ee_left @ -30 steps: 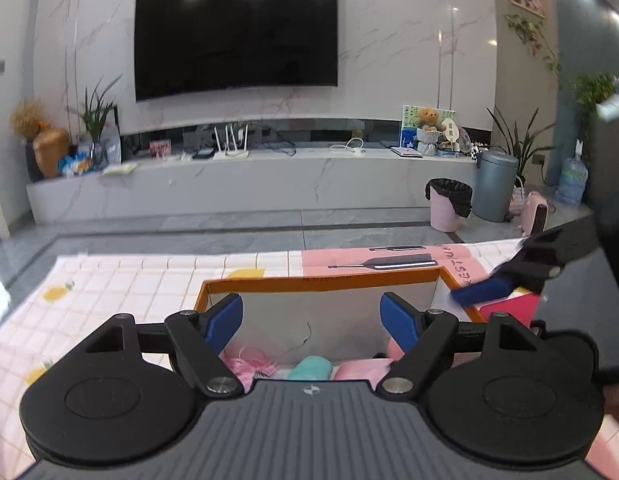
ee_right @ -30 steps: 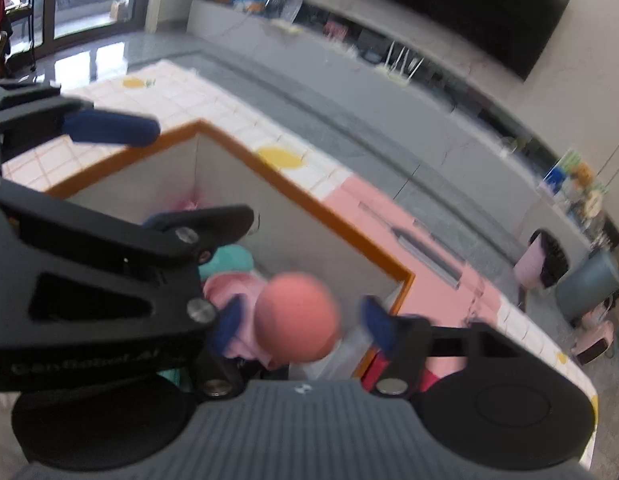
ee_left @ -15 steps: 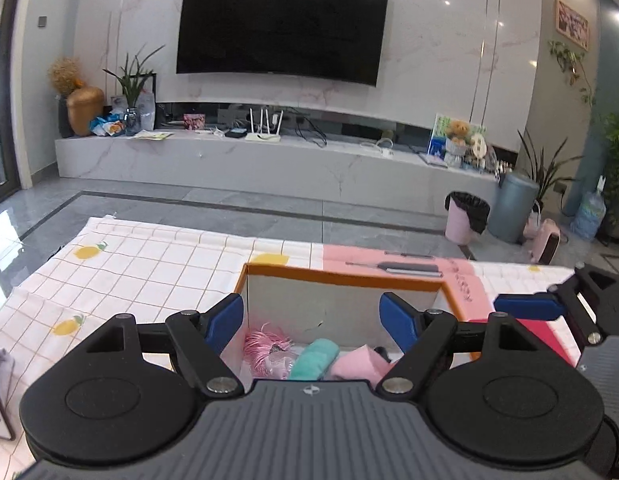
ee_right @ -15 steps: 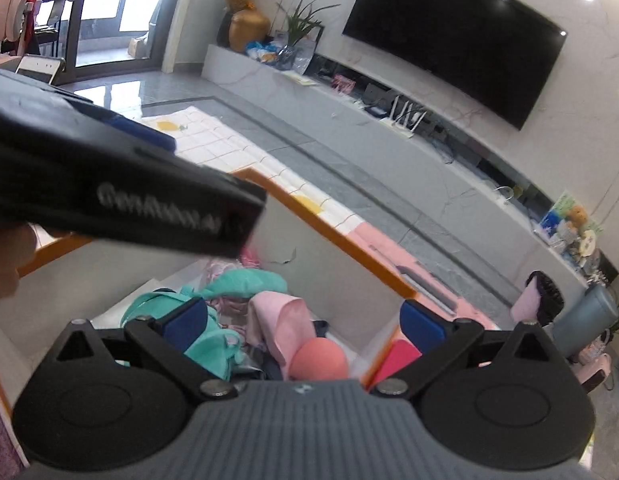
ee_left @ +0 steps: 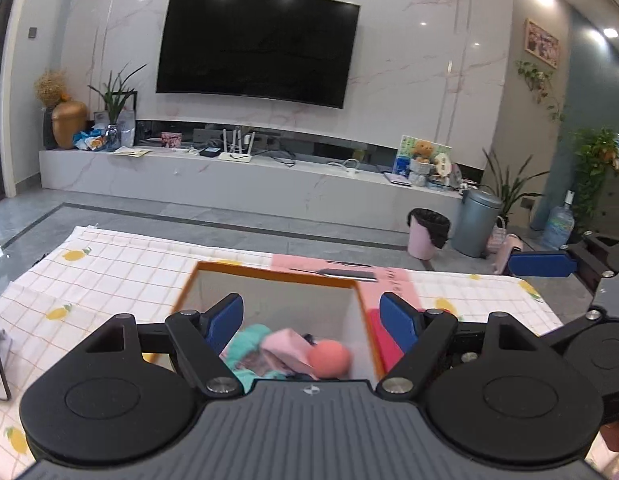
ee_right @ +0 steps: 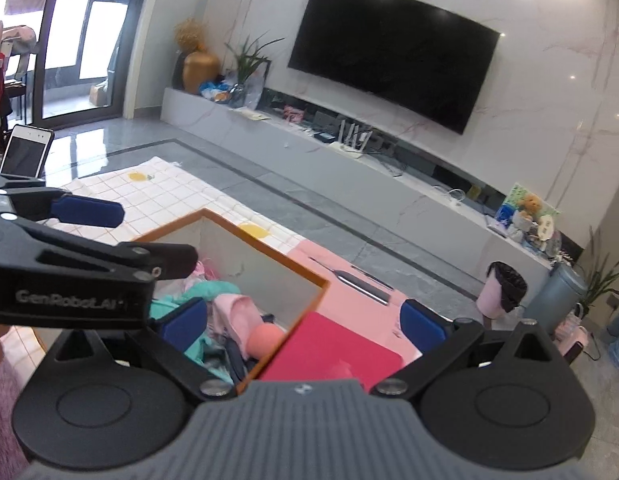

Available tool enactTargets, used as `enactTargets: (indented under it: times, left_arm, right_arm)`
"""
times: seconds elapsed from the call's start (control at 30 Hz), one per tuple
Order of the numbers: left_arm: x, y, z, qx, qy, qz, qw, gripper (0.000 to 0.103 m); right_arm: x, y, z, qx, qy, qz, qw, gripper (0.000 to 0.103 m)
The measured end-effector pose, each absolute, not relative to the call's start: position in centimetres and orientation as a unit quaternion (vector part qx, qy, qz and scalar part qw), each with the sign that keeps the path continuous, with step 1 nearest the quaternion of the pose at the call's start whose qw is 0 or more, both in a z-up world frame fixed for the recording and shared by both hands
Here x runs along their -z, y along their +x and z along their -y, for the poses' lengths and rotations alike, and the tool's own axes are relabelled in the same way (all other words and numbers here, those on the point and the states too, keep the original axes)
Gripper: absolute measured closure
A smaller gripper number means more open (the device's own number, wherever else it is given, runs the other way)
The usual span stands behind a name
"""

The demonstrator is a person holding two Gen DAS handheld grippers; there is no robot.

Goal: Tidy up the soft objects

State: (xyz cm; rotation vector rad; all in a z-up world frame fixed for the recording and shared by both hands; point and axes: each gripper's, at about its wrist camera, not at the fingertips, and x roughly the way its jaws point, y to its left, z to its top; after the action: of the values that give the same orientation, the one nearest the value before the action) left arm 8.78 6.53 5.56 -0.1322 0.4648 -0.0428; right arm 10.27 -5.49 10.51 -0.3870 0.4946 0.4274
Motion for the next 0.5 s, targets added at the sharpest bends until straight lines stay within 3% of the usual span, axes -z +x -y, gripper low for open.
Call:
enactTargets:
  times: [0.5]
  left_arm:
    - [-0.8,5.1,0.8,0.04,0.015,-0.227,0.973,0.011]
  right_arm:
    - [-3.5,3.3,12.8,-0.13,-0.051,-0.256,0.957,0.003]
